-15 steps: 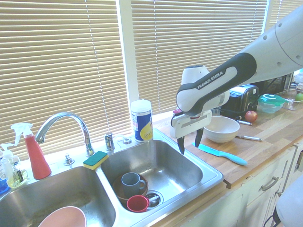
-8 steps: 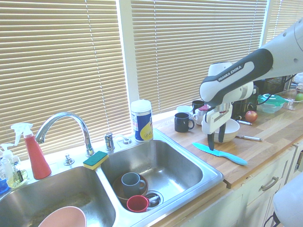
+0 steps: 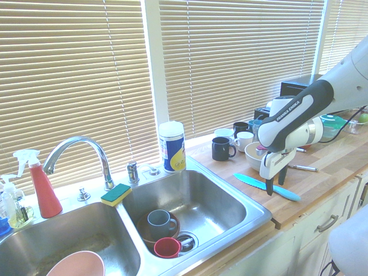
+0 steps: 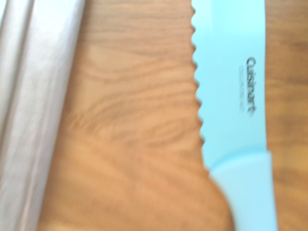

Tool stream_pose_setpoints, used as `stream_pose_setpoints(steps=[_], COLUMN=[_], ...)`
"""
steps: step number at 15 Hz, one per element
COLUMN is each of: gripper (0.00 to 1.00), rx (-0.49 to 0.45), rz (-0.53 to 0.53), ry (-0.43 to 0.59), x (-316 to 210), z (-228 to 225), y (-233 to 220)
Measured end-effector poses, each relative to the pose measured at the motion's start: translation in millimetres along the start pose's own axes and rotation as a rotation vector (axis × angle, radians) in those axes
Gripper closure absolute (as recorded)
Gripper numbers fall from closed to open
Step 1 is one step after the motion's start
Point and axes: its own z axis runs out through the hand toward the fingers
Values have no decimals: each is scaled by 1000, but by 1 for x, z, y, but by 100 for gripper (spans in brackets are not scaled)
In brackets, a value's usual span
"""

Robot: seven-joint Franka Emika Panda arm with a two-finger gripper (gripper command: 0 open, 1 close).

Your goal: Put the knife into the sink

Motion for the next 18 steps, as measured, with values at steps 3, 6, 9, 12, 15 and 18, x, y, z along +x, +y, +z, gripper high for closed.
stream_pose_setpoints(steps=[3, 6, 9, 12, 15, 18], gripper=[0, 0, 100, 100, 100, 100], rx=[6, 10, 13, 17, 24, 29], rz=[7, 10, 11, 17, 28, 34], ry=[10, 21, 25, 24, 21, 19], x=[3, 4, 4, 4, 4, 4], z=[6, 13, 18, 18, 19, 19], y=[-1, -2, -2, -2, -2, -2])
